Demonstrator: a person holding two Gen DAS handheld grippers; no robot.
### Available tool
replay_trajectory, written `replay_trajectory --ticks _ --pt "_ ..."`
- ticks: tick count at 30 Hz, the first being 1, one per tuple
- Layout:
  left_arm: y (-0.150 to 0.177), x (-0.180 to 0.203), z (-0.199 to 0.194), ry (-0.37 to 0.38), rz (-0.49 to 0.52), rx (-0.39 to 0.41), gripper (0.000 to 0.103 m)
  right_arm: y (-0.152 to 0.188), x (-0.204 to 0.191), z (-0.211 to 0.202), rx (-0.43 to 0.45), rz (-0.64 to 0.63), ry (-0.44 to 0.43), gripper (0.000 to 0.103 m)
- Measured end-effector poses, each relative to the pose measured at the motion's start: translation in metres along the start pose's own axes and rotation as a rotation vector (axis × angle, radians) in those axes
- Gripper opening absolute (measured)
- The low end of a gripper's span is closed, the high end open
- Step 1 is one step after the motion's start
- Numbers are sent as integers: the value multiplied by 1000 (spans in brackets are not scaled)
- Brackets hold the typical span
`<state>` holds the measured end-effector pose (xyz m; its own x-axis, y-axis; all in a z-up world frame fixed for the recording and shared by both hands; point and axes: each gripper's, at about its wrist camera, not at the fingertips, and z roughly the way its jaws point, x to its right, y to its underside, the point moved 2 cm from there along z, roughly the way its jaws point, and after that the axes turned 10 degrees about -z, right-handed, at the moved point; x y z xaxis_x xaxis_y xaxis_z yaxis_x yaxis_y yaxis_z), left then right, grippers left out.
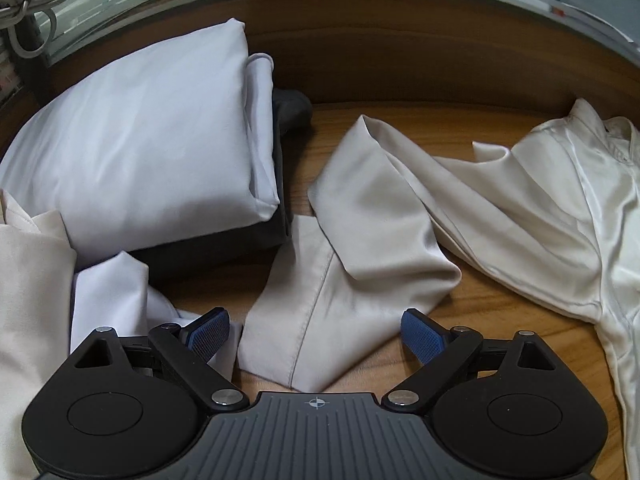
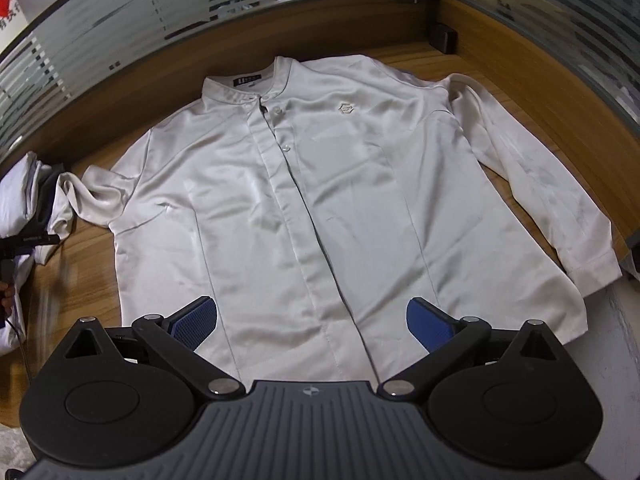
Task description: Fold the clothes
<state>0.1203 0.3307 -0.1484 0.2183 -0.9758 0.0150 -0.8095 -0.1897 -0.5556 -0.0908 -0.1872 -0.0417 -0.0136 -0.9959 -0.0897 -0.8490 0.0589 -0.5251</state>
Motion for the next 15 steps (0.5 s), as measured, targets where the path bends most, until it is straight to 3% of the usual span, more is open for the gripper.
replay_trajectory --ticks 1,4,6,8,15 --pt "0 1 1 0 11 3 90 0 0 -1 0 2 -2 102" --pt "2 3 1 33 18 -3 66 3 -3 -1 -8 -8 -6 102" --pt "2 3 -1 56 5 -5 34 5 -3 1 -15 -14 -5 102" --pt "2 1 -5 53 -13 -16 18 6 -2 1 -17 -11 -4 102" --pt "7 6 -47 217 -84 -18 12 1 6 3 -12 14 -24 102"
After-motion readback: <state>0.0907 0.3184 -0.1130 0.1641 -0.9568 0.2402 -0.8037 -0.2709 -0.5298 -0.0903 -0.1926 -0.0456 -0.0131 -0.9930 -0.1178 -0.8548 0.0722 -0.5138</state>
